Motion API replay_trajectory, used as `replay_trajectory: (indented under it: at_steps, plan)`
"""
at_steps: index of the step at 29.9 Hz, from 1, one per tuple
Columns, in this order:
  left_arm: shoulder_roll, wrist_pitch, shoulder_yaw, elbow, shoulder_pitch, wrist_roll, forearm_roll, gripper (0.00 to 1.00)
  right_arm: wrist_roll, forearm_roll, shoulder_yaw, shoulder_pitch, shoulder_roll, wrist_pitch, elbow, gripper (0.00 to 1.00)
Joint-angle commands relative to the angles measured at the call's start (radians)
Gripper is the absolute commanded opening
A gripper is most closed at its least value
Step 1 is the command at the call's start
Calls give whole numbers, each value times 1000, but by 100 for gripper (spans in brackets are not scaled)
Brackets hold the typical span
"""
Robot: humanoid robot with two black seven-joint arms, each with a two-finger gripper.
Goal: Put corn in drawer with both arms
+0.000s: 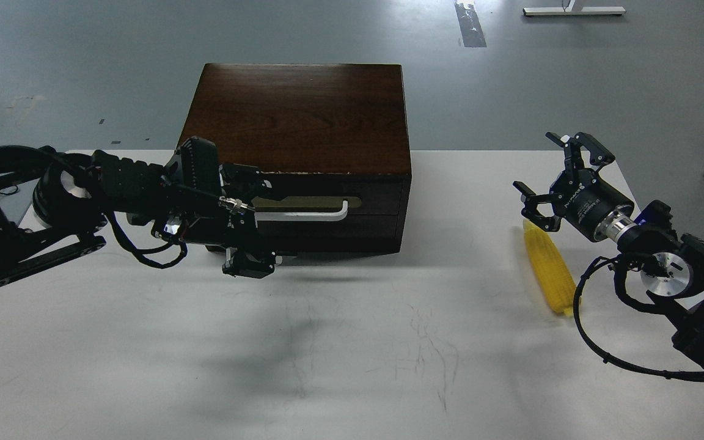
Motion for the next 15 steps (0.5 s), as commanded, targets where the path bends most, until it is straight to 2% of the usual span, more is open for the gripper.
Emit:
replay_trajectory:
  at_steps: [1,15]
  plan:
    - [-9,-4,1,3,3,0,0,98,-1,0,0,1,0,0,-2,100]
    - [-26,-23,1,22,22,0,0,98,1,0,0,-2,1,0,-2,100]
